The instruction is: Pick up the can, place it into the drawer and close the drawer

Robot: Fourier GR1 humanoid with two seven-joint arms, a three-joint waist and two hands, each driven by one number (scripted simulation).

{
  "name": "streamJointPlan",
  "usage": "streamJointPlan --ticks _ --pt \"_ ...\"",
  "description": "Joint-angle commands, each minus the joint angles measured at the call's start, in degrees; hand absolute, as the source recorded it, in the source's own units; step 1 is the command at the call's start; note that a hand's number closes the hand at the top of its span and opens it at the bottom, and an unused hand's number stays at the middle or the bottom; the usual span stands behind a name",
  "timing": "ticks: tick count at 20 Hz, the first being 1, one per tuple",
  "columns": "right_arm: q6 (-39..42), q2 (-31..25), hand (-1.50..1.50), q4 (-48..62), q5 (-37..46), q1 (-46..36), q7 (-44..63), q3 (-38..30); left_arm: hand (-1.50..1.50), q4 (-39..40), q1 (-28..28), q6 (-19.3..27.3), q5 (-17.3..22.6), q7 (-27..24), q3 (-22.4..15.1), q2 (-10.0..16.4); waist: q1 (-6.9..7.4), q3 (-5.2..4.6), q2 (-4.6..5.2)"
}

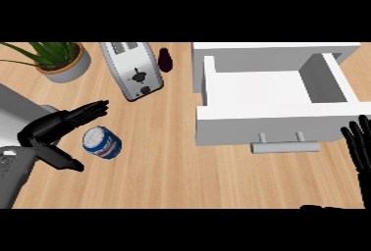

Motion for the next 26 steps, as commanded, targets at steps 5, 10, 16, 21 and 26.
streamJointPlan --ticks 5,10,16,21,26 --pt "0.84 1.0 -1.5 -2.46 -0.55 2.63 -0.95 0.57 -1.5 8.31 -1.94 -4.88 -3.67 -15.76 -6.02 1.54 -0.49 0.02 -0.12" --pt "0.44 0.87 -1.5 1.34 1.46 0.87 -2.5 0.54 -1.5 13.02 -2.83 -2.8 -4.74 -21.28 -9.21 3.15 -0.22 0.02 0.15" --pt "1.19 0.44 -1.5 0.52 0.02 0.26 -2.14 -0.04 -1.5 20.74 -5.39 1.45 -5.95 -23.83 -12.47 1.53 -1.07 -0.02 0.33" --pt "-0.2 1.43 -1.5 -0.43 1.24 -0.45 -0.35 1.07 -1.5 24.6 -8.58 4.4 -6.64 -26.42 -14.53 -0.22 -1.27 -0.08 0.46" --pt "-1.41 0.88 -1.5 -3.43 0.7 -1.69 3.32 0.12 -1.5 26.7 -8.08 5.57 -7.32 -30.78 -16.88 0.17 -0.56 -0.07 0.28"
